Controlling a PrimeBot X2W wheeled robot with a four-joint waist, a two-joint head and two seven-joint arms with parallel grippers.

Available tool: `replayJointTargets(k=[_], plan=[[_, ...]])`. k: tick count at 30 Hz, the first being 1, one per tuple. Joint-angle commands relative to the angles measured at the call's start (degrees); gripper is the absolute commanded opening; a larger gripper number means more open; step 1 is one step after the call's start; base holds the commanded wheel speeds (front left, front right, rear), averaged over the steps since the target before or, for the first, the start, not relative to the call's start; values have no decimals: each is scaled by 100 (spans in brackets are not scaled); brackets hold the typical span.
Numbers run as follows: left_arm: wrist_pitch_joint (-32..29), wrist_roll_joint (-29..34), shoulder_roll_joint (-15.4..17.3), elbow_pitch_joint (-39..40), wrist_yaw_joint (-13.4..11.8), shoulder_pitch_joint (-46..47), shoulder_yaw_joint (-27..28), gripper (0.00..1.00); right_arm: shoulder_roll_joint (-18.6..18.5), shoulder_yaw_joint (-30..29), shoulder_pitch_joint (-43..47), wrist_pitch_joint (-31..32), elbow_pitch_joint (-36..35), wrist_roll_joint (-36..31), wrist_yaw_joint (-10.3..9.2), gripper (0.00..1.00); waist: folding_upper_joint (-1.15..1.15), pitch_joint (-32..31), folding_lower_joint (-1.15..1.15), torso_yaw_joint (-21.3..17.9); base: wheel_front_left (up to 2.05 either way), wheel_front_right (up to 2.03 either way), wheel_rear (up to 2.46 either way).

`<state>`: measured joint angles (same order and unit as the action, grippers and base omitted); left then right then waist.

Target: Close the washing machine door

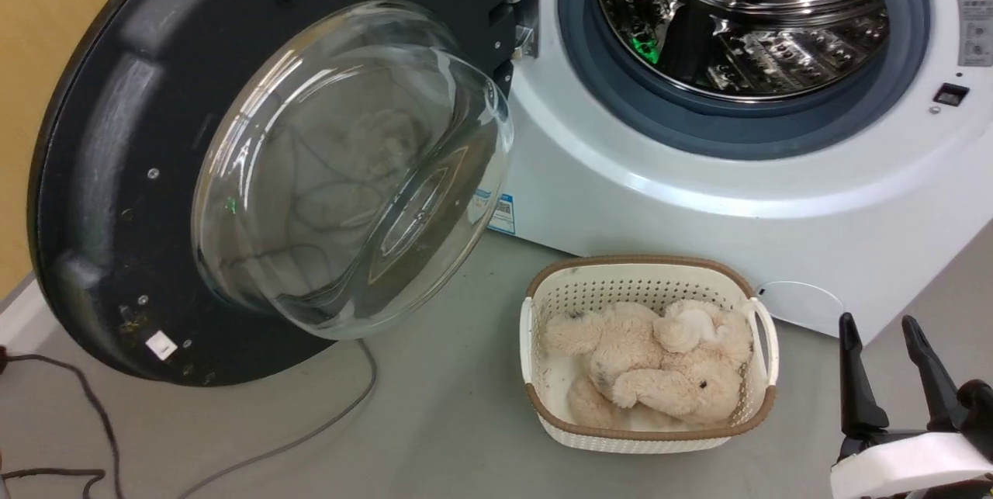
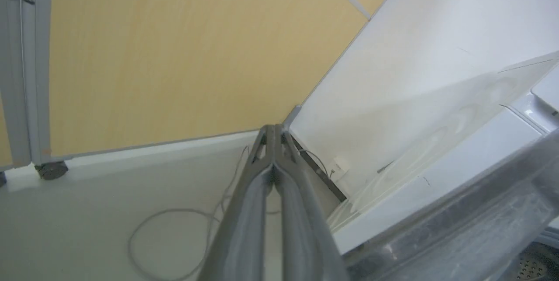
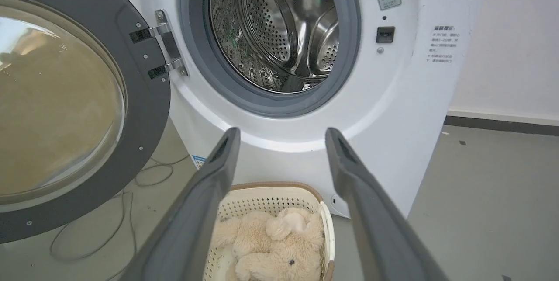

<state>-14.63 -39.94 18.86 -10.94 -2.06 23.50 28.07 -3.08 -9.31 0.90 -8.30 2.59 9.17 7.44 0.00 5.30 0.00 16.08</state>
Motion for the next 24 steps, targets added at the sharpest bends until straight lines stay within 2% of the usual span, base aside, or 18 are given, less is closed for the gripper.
replayJointTargets(k=[1,8,15,20,24], plan=[[-298,-275,58,-125,72,131,24,0,12,-45,-32,-80,53,79,3,100,0,26,0,38,0,0,0],[-1012,-673,62,-420,334,82,-152,0,13,-89,-85,-152,142,149,3,100,0,96,0,119,0,0,0],[-1765,-1107,223,-567,541,44,-245,0,14,-157,-134,-236,202,241,3,100,0,164,0,138,0,0,0],[-2313,-1506,287,-488,646,-52,-243,0,15,-269,-66,-296,261,330,3,100,0,178,0,231,0,0,0],[-2799,-1826,210,-140,730,-242,-371,0,16,-344,-33,-343,318,392,4,100,0,175,0,340,0,0,0]])
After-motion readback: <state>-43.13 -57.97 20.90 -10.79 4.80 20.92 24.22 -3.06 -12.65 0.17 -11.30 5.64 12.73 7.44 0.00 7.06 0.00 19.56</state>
